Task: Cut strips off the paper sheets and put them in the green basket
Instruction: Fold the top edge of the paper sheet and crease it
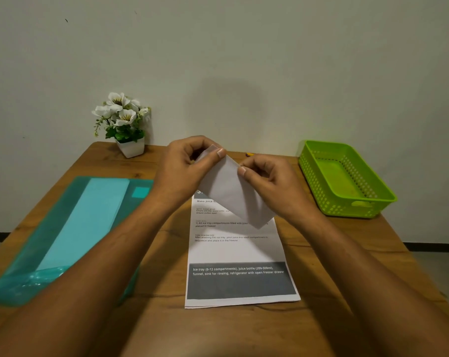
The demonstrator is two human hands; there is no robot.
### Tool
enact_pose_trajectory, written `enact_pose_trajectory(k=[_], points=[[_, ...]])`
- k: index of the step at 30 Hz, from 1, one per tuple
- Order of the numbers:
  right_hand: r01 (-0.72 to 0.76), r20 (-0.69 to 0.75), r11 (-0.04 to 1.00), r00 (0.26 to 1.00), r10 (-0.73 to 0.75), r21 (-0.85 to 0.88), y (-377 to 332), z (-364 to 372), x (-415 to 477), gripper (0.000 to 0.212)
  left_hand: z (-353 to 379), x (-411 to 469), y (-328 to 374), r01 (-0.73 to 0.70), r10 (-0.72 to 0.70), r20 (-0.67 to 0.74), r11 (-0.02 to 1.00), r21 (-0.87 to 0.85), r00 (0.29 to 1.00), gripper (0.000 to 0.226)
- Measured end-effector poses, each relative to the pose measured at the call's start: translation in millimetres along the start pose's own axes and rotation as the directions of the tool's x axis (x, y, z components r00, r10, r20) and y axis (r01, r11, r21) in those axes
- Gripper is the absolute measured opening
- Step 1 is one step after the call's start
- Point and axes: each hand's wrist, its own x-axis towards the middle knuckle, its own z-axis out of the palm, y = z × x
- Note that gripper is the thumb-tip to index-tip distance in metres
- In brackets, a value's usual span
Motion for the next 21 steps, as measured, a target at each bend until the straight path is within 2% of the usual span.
enact_pose_trajectory(k=[7,13,16,18,19,21], points=[[-0.119,0.032,0.993,0.992,0.12,-0.021,39,-16,-12,0.014,-5,-4,-17,0.113,-0.129,-0.089,0.98,-0.167,0.988,0.017],[-0.205,0.033,0.978,0.978,0.206,-0.036,63,-29,-23,0.018,-2,-12,-41,0.224,-0.259,-0.127,0.944,-0.241,0.957,0.015],[-0.269,-0.025,0.962,0.963,0.268,-0.04,76,-35,-25,0.013,6,-23,-61,0.329,-0.353,-0.094,0.921,-0.209,0.931,0.009],[-0.346,-0.082,0.937,0.934,0.348,0.035,83,-35,-25,0.013,12,-32,-77,0.376,-0.391,-0.061,0.911,-0.17,0.918,0.003],[-0.389,-0.108,0.918,0.912,0.396,0.082,86,-34,-25,0.015,16,-36,-85,0.381,-0.387,-0.037,0.918,-0.108,0.921,0.006],[-0.449,-0.167,0.887,0.871,0.462,0.112,96,-28,-25,0.021,23,-45,-97,0.326,-0.333,0.018,0.933,0.155,0.943,0.011]])
